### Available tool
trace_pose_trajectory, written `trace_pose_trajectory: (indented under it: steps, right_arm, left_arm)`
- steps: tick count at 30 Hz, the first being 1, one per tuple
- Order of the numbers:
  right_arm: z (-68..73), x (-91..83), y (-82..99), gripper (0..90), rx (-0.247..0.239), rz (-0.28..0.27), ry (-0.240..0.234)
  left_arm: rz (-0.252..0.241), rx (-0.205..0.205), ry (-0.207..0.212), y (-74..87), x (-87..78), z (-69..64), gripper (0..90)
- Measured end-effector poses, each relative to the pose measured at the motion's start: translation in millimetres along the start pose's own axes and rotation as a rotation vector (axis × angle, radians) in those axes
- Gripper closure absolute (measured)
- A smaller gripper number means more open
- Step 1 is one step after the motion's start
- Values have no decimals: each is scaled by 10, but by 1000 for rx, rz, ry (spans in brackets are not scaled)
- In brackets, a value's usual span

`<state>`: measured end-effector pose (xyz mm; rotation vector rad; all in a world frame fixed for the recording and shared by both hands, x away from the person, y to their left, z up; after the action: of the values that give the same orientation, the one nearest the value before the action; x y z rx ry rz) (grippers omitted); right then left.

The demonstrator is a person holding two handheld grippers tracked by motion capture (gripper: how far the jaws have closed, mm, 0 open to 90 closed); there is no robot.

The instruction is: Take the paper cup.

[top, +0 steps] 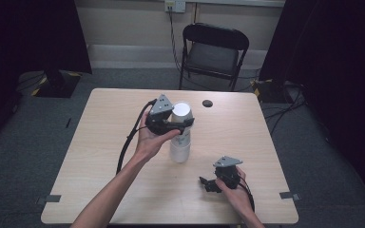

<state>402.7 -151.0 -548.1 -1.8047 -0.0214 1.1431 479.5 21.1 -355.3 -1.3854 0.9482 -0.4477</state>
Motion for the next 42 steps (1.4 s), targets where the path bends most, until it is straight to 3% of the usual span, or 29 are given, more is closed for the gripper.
trace_pose_trajectory:
  steps: [12,20,26,35,39,42]
  right_arm:
    - [-3,2,-2,94,-3,2,-2]
    - [-3,2,-2,95,-2,2,-2]
    - [-3,2,-2,95,-2,2,-2]
    - [-4,4,-4,95,0,2,-1]
    - [-3,4,-4,95,0,2,-1]
    - [-1,1,-2,97,7,2,11]
  left_arm:
    - [-57,-8,14,-210,-216,38,343]
    - [-78,22,-15,-239,-469,63,343]
    - [-79,22,-25,-154,-618,60,342]
    - [-71,30,24,-38,-801,-17,338]
    - [-51,15,43,58,-881,-9,338]
    - [-40,-19,55,123,-973,46,341]
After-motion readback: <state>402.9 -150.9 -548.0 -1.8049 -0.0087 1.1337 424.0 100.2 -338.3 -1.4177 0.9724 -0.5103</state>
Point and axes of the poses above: each handheld gripper's, and its own axes: x roughly forward along the jaws, y roughly out of its underside, z roughly to its left, the point moved 7 cm from there along x, roughly forward along the jaws, and after that the axes turned 7 degrees about -x, right-handed, at the moved point
